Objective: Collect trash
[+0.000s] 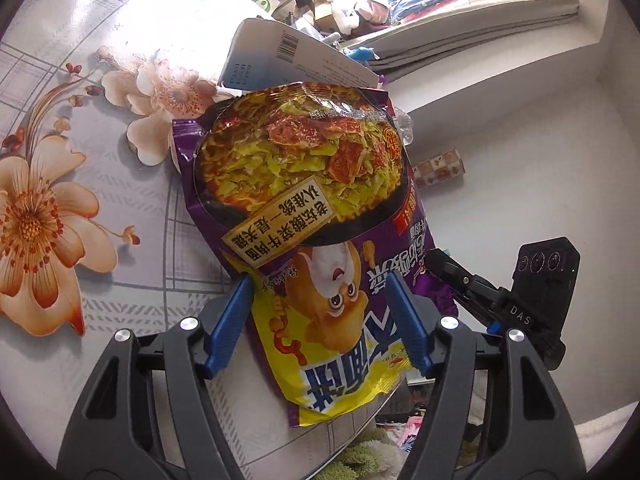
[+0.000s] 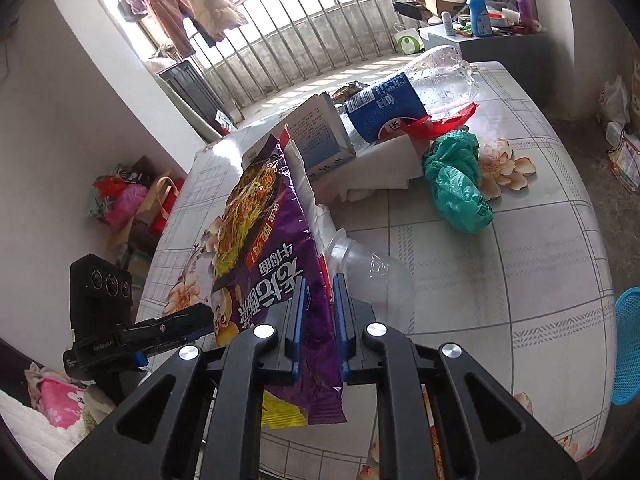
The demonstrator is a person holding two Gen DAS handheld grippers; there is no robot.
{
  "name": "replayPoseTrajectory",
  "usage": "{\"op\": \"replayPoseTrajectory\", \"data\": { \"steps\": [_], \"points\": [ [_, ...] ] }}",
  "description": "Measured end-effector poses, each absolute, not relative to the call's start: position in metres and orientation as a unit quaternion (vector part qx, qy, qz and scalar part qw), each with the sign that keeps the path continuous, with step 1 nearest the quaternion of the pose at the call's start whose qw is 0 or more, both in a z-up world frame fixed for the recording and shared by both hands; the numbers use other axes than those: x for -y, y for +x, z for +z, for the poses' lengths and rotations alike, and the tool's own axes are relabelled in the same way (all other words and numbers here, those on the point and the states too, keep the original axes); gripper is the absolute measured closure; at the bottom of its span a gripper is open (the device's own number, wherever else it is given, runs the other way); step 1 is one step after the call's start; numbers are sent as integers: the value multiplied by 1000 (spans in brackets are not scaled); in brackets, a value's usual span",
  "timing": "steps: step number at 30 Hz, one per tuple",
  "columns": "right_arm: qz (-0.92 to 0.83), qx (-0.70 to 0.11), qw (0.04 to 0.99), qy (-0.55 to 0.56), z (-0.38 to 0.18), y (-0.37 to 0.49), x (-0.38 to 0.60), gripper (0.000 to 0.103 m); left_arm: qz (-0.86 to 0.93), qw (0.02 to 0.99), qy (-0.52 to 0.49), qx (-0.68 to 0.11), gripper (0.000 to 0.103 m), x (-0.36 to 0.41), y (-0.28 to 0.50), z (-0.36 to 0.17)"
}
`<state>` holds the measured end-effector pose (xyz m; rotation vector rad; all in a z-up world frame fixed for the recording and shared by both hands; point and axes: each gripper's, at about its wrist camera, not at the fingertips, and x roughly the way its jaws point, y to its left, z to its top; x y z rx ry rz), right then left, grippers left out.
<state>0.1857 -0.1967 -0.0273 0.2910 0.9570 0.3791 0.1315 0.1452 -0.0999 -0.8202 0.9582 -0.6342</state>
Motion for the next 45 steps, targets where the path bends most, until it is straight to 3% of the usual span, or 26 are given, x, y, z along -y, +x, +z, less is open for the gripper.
{"op": "replayPoseTrajectory", "data": {
  "steps": [8,11,13,18,23,28,35,43,45],
  "points": [
    [199,-441,870,94,-19,181,175,92,-313,767,-372,-419,40,-129,128,-78],
    [230,-441,863,89,-20,174,161,92,-311,768,-368,-422,46,-125,131,-75],
    [245,-440,860,81,-20,169,152,92,-309,770,-364,-423,57,-123,132,-74],
    [279,-433,854,71,-17,159,135,93,-297,784,-347,-420,67,-130,134,-66],
    [290,-425,857,36,-16,152,120,93,-269,806,-331,-410,67,-140,133,-52],
    [280,-388,875,-73,-13,125,93,93,-261,812,-322,-411,43,-140,145,-35],
    [270,-311,876,-251,-22,81,48,93,-230,828,-264,-438,43,-114,181,-22],
    [262,-285,878,-281,-23,69,34,92,-205,823,-258,-462,68,-124,182,-41],
    [257,-286,881,-275,-20,71,37,87,-208,826,-254,-458,72,-127,173,-43]
  ]
}}
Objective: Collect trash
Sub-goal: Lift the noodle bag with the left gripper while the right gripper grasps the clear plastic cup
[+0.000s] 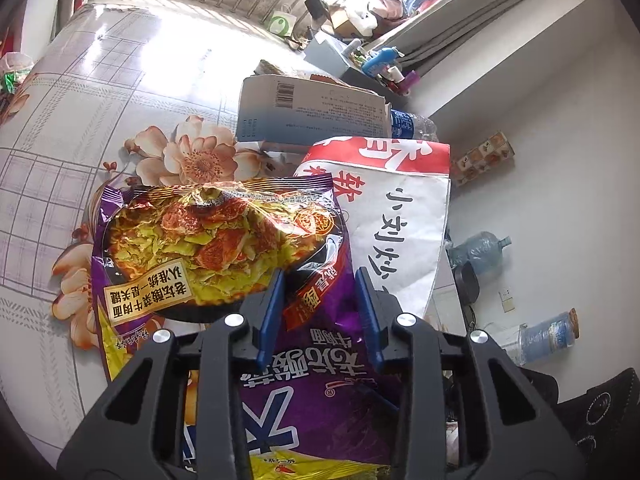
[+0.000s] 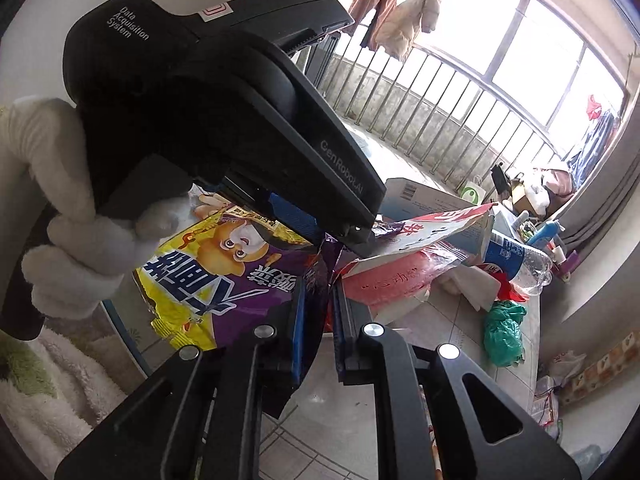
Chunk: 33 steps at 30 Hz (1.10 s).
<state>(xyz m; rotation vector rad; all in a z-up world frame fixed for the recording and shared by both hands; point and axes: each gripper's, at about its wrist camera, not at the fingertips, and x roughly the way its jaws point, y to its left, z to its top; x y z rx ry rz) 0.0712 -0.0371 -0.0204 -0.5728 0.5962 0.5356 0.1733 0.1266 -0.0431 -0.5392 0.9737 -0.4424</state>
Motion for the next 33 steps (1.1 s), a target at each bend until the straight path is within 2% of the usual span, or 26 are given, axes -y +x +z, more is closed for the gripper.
{"op": "replayPoseTrajectory", "data": {
  "steps": [1,3,6,8,13,18,26,33],
  "points": [
    [257,-289,883,-267,-19,72,40,84,-209,828,-253,-455,75,-128,170,-44],
    [257,-291,889,-243,-14,74,51,64,-212,830,-253,-450,78,-129,168,-45],
    [257,-303,900,-180,-3,79,78,53,-221,826,-267,-445,83,-133,166,-48],
    [251,-322,904,-125,1,85,99,50,-219,826,-270,-444,88,-135,164,-51],
    [245,-403,882,15,-18,109,153,42,-216,824,-286,-439,92,-145,159,-55],
    [266,-440,853,86,-36,121,168,39,-207,827,-285,-438,94,-152,155,-54],
    [320,-450,833,48,-50,139,138,30,-199,831,-282,-436,95,-156,147,-50],
    [358,-466,806,69,-64,155,134,30,-180,846,-278,-419,98,-171,133,-30]
  ]
}}
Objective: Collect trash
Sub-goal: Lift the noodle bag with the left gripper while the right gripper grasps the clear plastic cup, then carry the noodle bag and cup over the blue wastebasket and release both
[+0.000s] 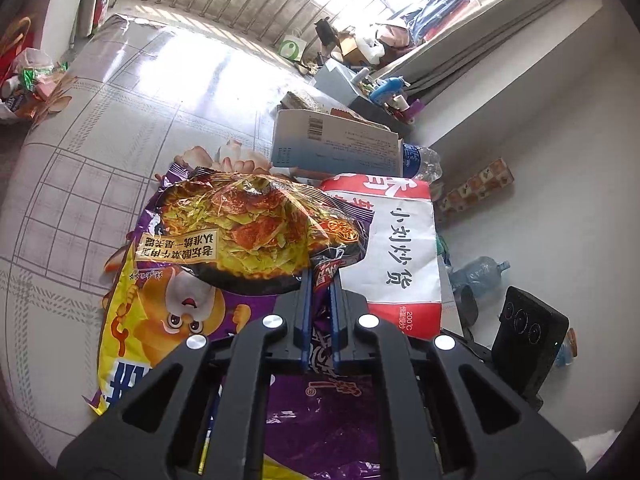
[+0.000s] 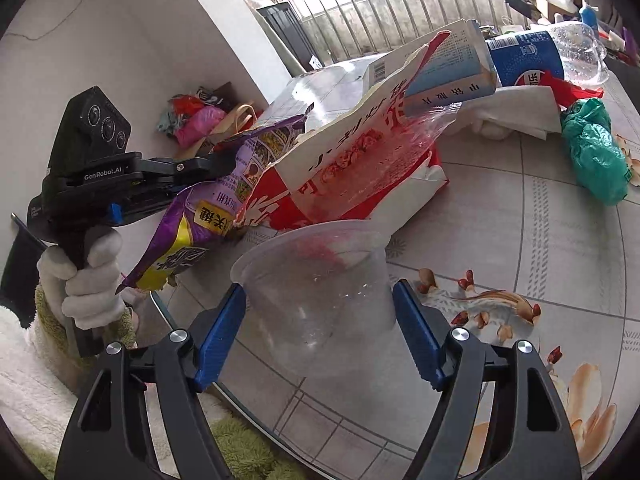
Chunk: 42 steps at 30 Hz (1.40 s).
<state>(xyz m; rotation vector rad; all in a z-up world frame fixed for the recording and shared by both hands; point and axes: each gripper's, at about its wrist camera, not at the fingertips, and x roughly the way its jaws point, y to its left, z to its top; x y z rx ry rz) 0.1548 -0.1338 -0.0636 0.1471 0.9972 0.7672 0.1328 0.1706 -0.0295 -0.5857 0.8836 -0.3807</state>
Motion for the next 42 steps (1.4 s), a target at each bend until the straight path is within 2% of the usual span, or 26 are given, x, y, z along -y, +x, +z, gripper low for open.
{"op": "replayPoseTrajectory", "data": {
  "steps": [5,15,19,24,29,33,36,42],
  "points": [
    [362,-443,814,97,-51,139,149,30,-155,866,-273,-390,98,-196,111,5],
    [320,-335,864,198,4,90,244,30,-206,902,-243,-291,99,-200,74,135],
    [264,-259,898,238,34,68,305,30,-306,888,-223,-261,99,-148,87,183],
    [135,-173,927,303,46,38,390,30,-425,844,-177,-275,99,-28,128,207],
    [-11,-141,916,375,22,6,472,30,-522,773,-138,-333,98,123,173,194],
    [-114,-140,888,423,-16,-10,523,30,-561,730,-92,-379,98,256,196,160],
    [-176,-151,856,462,-54,-15,556,30,-582,689,-71,-426,97,347,212,114],
    [-243,-187,793,526,-140,-11,610,30,-571,626,-27,-530,95,484,235,-16]
  ]
}}
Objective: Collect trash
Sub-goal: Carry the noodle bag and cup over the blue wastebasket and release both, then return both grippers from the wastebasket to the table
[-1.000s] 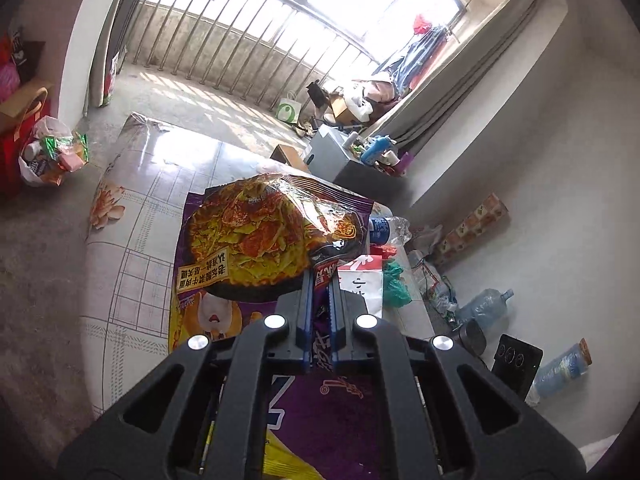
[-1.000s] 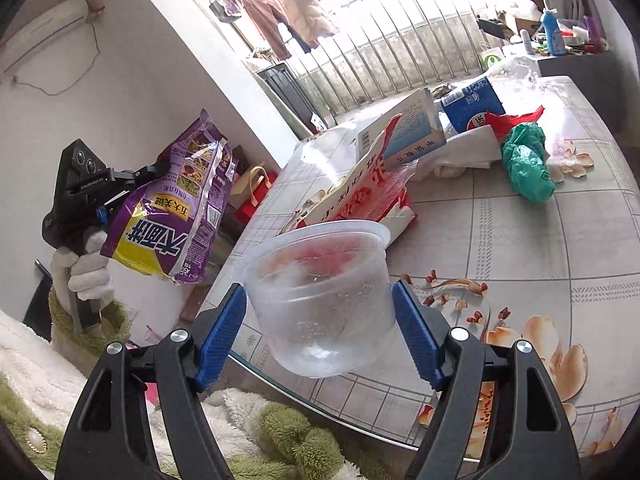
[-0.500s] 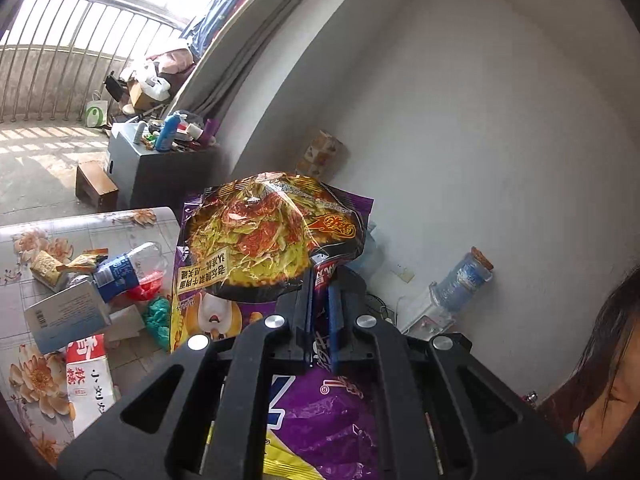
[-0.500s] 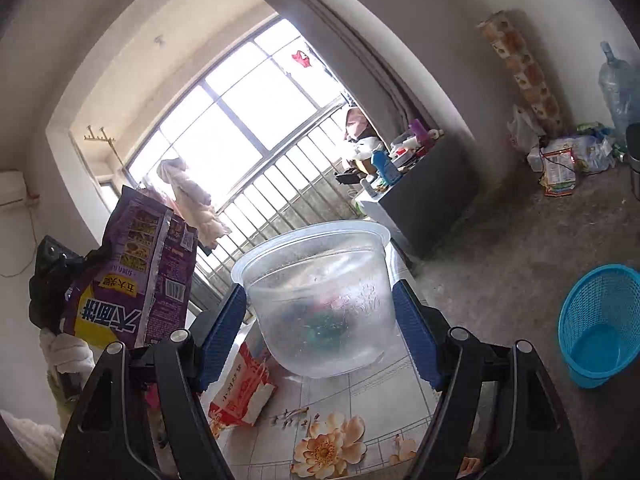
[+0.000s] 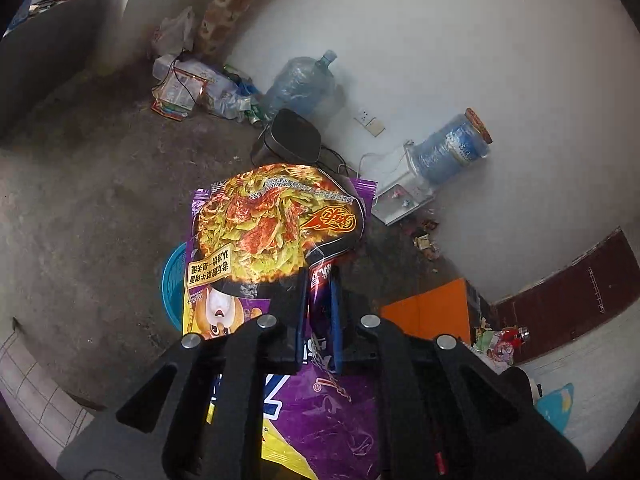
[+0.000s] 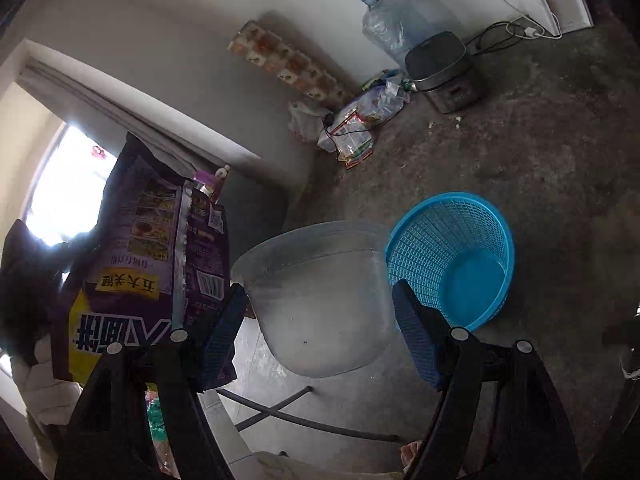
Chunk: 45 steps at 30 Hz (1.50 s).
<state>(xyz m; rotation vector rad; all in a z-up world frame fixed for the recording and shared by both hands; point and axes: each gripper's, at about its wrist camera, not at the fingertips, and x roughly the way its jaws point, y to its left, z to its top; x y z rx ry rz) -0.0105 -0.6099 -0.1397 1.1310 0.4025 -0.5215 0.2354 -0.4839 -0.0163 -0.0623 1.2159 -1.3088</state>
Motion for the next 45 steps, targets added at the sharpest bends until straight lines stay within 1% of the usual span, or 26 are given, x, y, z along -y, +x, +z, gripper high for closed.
{"op": "replayPoseTrajectory", "data": {
  "steps": [2,4,8,9,10,12,15,17,21,24,28,30,35,37,39,40,41,43,44,45],
  "points": [
    [-250,-195,776,545,-166,-1,626,30,-560,610,-18,-561,95,517,241,-63],
    [-260,-205,760,559,-194,3,643,30,-549,602,-10,-579,95,542,243,-99],
    [-274,-228,732,580,-244,25,679,30,-528,597,6,-604,92,587,246,-155],
    [-280,-234,727,582,-255,27,685,30,-520,598,11,-611,84,595,250,-168],
    [-282,-239,723,583,-267,32,692,29,-508,601,19,-616,71,603,255,-182],
    [-292,-266,709,584,-296,45,705,29,-483,616,46,-620,54,617,256,-201],
    [-295,-300,692,587,-327,58,714,29,-468,622,86,-622,54,630,259,-222],
    [-300,-314,686,584,-336,63,715,29,-469,622,83,-621,54,630,261,-223],
    [-315,-308,694,569,-335,58,716,28,-478,639,79,-598,49,626,265,-202],
    [-319,-299,700,565,-330,52,722,23,-488,652,83,-574,46,624,268,-179],
    [-324,-287,706,561,-315,45,732,23,-493,676,87,-541,40,613,268,-139],
    [-340,-260,708,561,-301,33,738,23,-495,683,85,-531,40,604,270,-120],
    [-379,-155,738,537,-241,-10,737,23,-507,707,79,-487,36,571,278,-59],
    [-378,-148,754,517,-223,-13,731,23,-511,719,82,-464,34,554,279,-34],
    [-362,-175,768,498,-215,-1,725,24,-516,728,88,-444,31,536,280,-12],
    [-352,-201,776,483,-215,12,722,26,-519,732,92,-432,27,525,280,1],
    [-343,-234,783,464,-217,28,718,31,-521,738,95,-419,26,512,280,14],
    [-326,-323,783,420,-232,70,711,36,-520,749,101,-400,21,485,284,33],
    [-328,-373,775,391,-247,92,709,44,-515,755,103,-393,20,469,287,42],
    [-335,-419,762,362,-264,112,707,47,-508,762,104,-389,20,451,291,52]
  ]
}}
